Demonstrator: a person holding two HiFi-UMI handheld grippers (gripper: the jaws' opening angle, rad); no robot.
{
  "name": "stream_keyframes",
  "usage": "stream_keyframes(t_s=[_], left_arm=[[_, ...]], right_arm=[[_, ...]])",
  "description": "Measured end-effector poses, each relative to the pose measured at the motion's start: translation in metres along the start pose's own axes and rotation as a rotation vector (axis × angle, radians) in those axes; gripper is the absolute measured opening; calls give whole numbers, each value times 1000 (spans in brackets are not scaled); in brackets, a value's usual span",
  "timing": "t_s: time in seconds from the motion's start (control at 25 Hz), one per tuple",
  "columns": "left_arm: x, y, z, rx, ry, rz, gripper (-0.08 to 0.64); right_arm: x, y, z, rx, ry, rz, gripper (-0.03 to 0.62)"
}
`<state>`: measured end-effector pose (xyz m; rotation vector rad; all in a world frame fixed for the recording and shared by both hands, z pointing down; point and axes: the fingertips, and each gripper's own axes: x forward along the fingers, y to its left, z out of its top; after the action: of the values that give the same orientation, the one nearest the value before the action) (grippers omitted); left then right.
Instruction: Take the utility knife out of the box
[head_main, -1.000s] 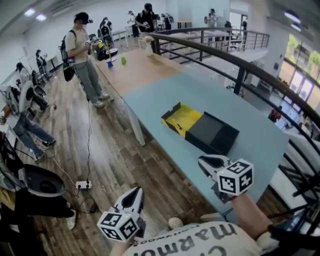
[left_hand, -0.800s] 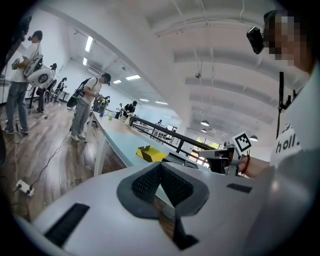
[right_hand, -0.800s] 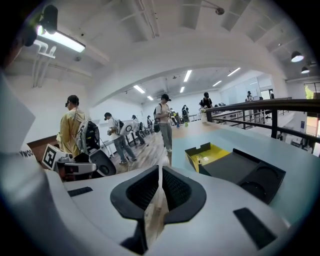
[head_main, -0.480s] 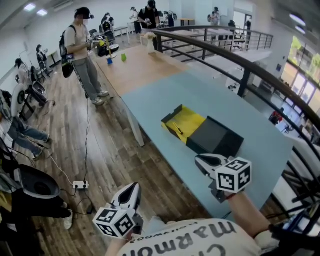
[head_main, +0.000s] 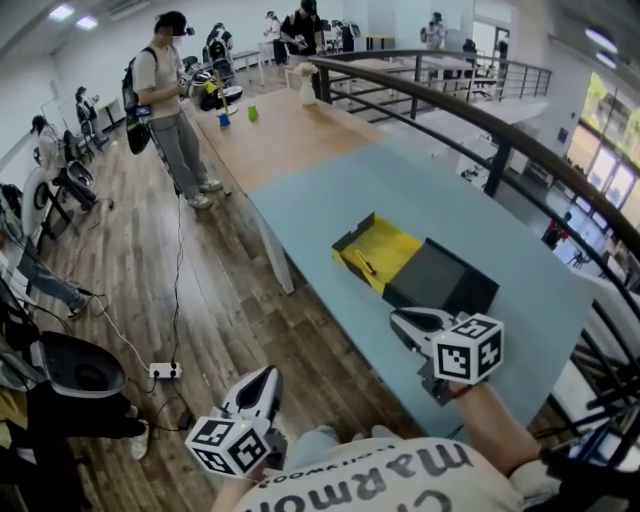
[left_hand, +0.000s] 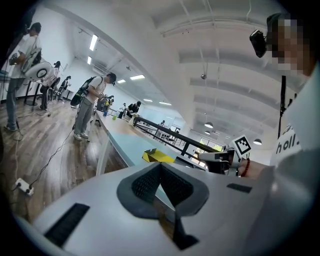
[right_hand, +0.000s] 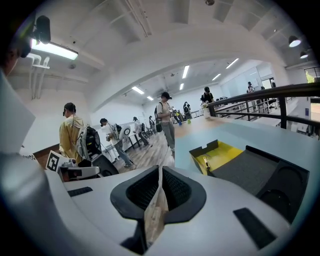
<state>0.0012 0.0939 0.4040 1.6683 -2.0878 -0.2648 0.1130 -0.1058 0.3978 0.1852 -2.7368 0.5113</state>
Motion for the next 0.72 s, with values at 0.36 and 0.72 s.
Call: stream_keyframes(t_s=[0.36,0.72], left_arm=[[25,44,-2,-75,62,5,2],[83,91,47,-15,124,-142,2]], right_arm=[[47,-6,-13,36,80,-23,46],[89,-19,28,114,18,-145,46]])
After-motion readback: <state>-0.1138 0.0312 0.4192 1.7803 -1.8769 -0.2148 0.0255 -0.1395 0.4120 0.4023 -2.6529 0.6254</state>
